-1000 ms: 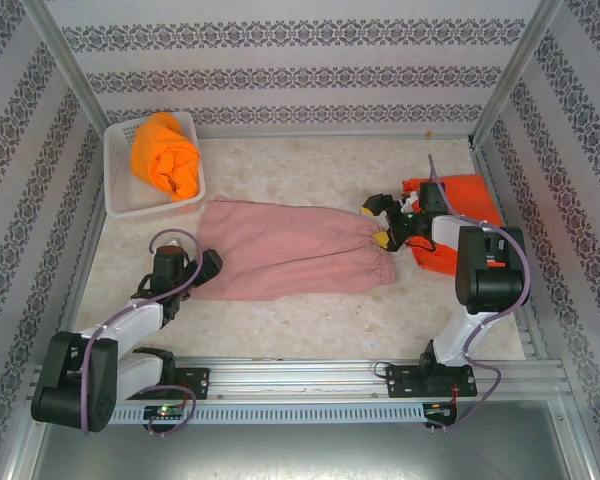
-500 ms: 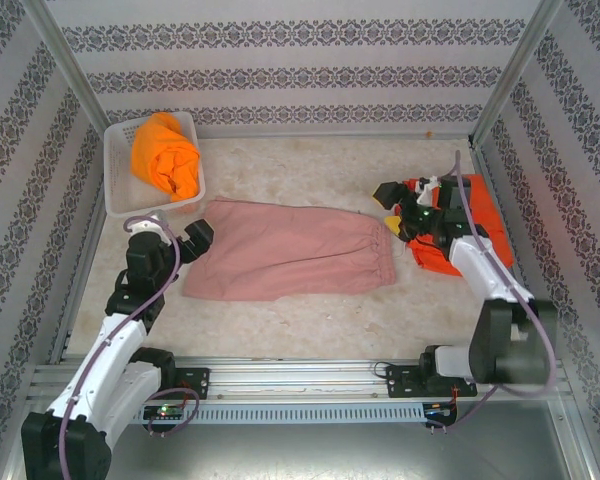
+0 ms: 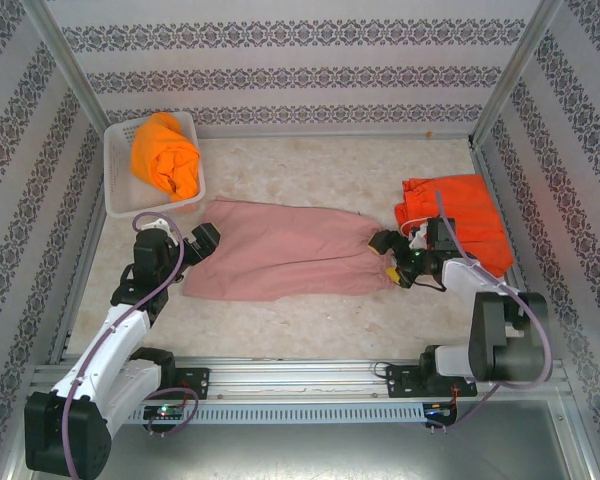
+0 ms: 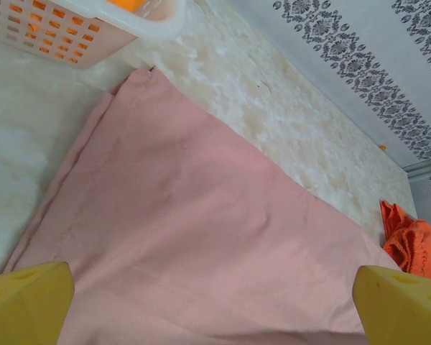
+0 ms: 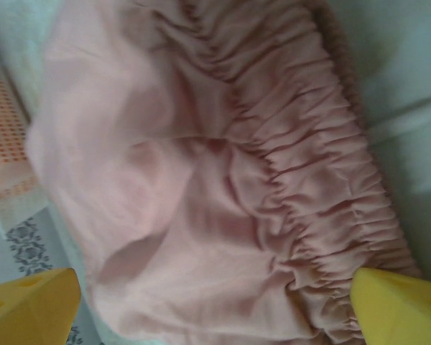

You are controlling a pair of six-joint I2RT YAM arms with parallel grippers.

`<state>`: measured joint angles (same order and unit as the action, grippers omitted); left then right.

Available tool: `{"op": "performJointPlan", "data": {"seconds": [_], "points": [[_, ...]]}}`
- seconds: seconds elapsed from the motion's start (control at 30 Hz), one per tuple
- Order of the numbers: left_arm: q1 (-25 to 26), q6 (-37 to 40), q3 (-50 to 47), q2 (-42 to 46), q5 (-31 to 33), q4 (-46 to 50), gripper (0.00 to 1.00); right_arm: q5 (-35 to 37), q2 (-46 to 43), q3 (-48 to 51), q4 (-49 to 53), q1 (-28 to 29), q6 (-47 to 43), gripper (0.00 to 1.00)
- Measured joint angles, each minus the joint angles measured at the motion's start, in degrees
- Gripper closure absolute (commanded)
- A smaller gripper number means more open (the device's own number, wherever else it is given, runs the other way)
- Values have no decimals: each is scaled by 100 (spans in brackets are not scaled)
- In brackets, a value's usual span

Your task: Fold and stack the shorts

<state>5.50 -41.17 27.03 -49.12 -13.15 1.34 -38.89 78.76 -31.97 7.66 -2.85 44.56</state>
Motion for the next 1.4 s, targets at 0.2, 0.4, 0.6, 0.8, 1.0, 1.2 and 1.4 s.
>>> {"op": "performJointPlan", "data": {"seconds": [0.2, 0.4, 0.6, 0.8, 1.0, 1.2, 1.4], "points": [[0, 0, 35, 9, -85, 70, 0, 46, 116, 61, -315, 466, -57, 2], [2, 22, 424, 9, -538, 205, 3, 81, -391, 122, -168, 1215, 96, 2], [164, -116, 780, -157, -1259, -17, 14, 492, -1731, -46, 549, 1270, -26, 2], [1226, -358, 1137, -966, -1602, -579, 29, 1008, -2406, -260, 1016, 890, -686, 2], [2564, -483, 2013, -2492, -1709, -1193, 52, 994, -2312, -247, 1178, 192, -1145, 2], [3397, -483, 3001, -4249, -1790, -1604, 70, 994, -2181, -181, 1211, -17, -1327, 2], [3759, -474, 3620, -5665, -1814, -1731, 78, 929, -2184, -72, 1209, -149, -1443, 2]]}}
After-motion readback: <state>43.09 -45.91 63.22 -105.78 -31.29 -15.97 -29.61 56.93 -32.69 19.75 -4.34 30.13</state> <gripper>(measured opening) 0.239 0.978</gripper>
